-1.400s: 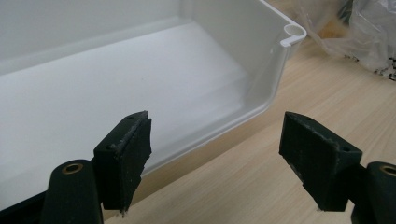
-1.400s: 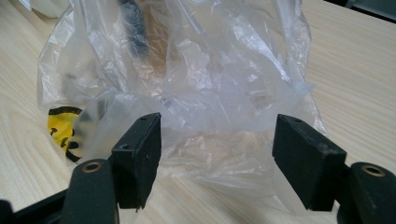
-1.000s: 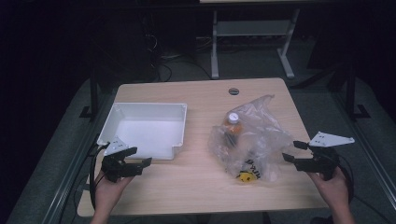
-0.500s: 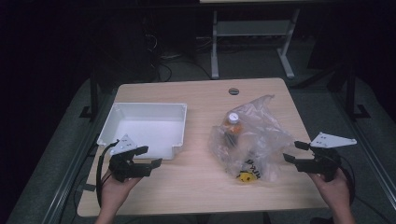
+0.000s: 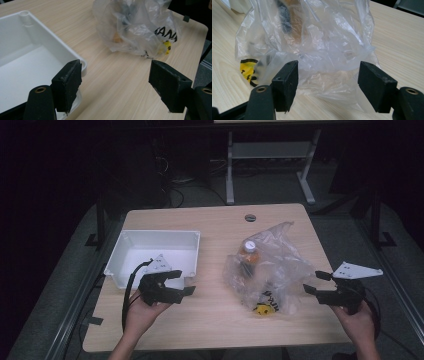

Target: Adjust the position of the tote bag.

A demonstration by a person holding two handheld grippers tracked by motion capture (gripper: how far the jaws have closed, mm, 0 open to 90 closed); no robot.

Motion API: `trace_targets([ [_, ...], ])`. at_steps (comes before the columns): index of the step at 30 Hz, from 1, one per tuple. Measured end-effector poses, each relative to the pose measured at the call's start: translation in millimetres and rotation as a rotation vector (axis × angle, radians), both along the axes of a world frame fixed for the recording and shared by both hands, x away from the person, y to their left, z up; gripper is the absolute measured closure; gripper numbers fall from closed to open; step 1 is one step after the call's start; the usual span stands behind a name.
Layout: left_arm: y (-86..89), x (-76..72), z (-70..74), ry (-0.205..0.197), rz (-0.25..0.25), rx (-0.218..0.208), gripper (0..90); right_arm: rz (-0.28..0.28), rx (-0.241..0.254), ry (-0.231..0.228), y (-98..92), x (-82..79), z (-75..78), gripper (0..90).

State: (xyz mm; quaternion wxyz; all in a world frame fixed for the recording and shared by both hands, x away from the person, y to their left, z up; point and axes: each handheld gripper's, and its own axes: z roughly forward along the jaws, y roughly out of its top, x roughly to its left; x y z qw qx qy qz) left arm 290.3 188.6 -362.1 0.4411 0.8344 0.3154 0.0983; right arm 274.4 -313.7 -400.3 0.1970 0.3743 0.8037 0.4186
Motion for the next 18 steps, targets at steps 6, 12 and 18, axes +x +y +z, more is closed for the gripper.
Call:
trace_targets([
  [6,-16.1,10.0,6.6,0.025,-0.05,-0.008,25.7,-0.008,-0.003,0.014,-0.3,1.9,-2.8,32.3],
  [12,-28.0,14.3,15.0,0.021,-0.079,-0.013,25.7,-0.005,0.001,0.015,0.1,0.8,-2.4,32.3],
  [18,-37.8,18.7,22.9,0.024,-0.1,-0.014,25.7,-0.003,0.001,0.015,1.7,1.1,-3.3,32.3],
])
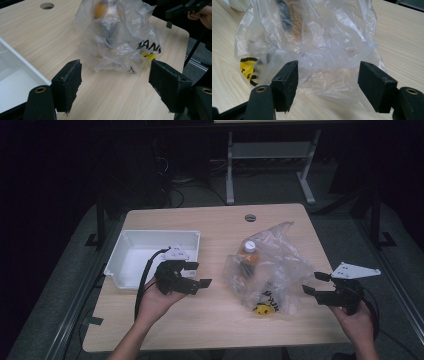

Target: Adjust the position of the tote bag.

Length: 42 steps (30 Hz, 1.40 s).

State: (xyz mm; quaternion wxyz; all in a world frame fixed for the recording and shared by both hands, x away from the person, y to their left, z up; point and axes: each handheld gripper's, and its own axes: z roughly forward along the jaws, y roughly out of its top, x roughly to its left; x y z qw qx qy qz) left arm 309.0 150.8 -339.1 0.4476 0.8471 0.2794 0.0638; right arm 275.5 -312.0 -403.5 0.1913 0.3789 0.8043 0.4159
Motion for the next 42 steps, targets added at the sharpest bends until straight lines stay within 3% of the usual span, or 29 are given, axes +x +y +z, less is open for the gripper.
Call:
trace_targets([
  [16,-29.4,9.3,19.0,0.001,-0.072,0.012,25.7,0.001,0.006,-0.002,-1.3,0.1,0.0,32.3],
  [31,-45.2,17.1,29.6,0.013,-0.096,0.006,25.6,0.006,0.005,-0.002,-2.4,0.5,-0.1,32.4],
  [42,-57.7,24.8,35.8,0.005,-0.11,0.023,25.6,0.005,0.009,-0.009,-3.3,-0.4,0.9,32.5],
])
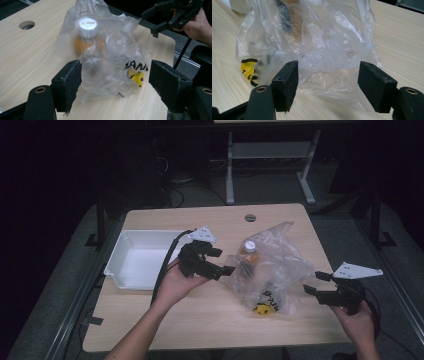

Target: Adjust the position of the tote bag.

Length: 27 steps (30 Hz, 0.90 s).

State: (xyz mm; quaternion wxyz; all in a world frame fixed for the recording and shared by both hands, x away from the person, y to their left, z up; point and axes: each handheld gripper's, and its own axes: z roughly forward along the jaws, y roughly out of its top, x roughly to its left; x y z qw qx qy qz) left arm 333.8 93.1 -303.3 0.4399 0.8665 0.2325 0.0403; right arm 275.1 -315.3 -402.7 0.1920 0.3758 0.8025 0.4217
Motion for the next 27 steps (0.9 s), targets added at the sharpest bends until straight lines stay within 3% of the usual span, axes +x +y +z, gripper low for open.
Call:
trace_targets([
  [10,-17.5,9.6,3.1,-0.004,-0.019,0.033,25.7,-0.003,0.012,-0.005,-1.4,-1.3,0.8,32.4],
  [11,-22.7,13.5,2.8,0.004,-0.012,0.054,25.7,-0.005,0.016,-0.004,-1.6,-1.5,1.0,32.5],
  [16,-31.3,22.2,4.0,0.018,-0.016,0.059,25.9,-0.002,0.023,-0.007,-2.6,-1.7,0.8,32.5],
  [27,-60.0,31.2,14.9,-0.002,-0.058,0.074,28.4,-0.001,0.042,-0.008,-5.1,-2.2,1.2,32.5],
])
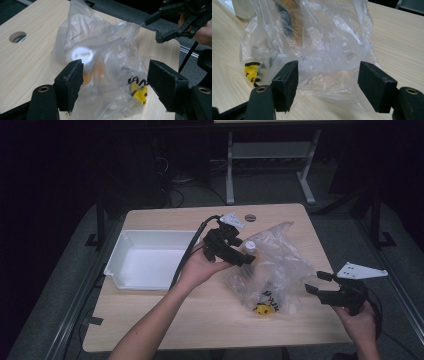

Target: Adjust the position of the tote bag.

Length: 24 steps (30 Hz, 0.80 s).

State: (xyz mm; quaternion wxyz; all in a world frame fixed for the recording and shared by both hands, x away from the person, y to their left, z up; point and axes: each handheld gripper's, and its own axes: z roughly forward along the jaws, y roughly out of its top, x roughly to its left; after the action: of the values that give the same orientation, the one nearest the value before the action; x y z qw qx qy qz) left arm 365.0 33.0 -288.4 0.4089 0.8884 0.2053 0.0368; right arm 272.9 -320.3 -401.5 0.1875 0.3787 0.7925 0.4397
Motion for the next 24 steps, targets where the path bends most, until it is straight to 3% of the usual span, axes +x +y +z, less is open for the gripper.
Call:
trace_targets([
  [9,-24.9,8.7,6.5,-0.009,-0.051,0.012,28.5,0.001,0.014,0.002,0.1,-1.0,0.2,32.5],
  [24,-63.5,30.7,0.9,0.055,-0.147,0.072,31.3,-0.003,0.028,-0.002,-3.4,-1.2,0.0,32.4],
])
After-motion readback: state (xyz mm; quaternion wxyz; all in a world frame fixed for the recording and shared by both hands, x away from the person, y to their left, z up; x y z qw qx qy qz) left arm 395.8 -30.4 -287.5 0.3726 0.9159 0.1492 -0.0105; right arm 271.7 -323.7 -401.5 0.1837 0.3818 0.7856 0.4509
